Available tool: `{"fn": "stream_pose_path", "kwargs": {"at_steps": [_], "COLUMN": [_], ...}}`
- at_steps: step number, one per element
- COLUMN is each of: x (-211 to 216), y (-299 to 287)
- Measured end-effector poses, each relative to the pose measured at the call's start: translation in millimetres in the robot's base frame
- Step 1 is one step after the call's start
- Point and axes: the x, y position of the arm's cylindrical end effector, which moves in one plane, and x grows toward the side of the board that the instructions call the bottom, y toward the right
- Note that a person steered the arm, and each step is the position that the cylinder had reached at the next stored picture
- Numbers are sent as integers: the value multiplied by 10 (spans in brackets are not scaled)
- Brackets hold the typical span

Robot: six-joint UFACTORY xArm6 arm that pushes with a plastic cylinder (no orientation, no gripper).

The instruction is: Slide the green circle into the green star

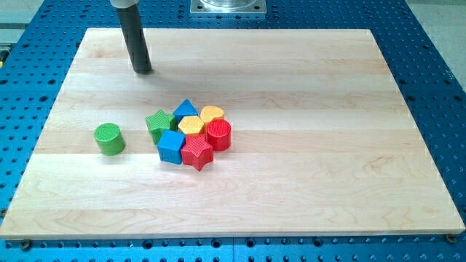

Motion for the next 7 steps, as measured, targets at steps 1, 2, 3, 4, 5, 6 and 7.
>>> {"fn": "stream_pose_path", "kwargs": {"at_steps": [1, 2, 3, 4, 5, 6, 7], "x": [1, 40, 233, 727, 1304, 1536, 1788], "y": [0, 108, 23, -372, -1223, -1375, -1170]}}
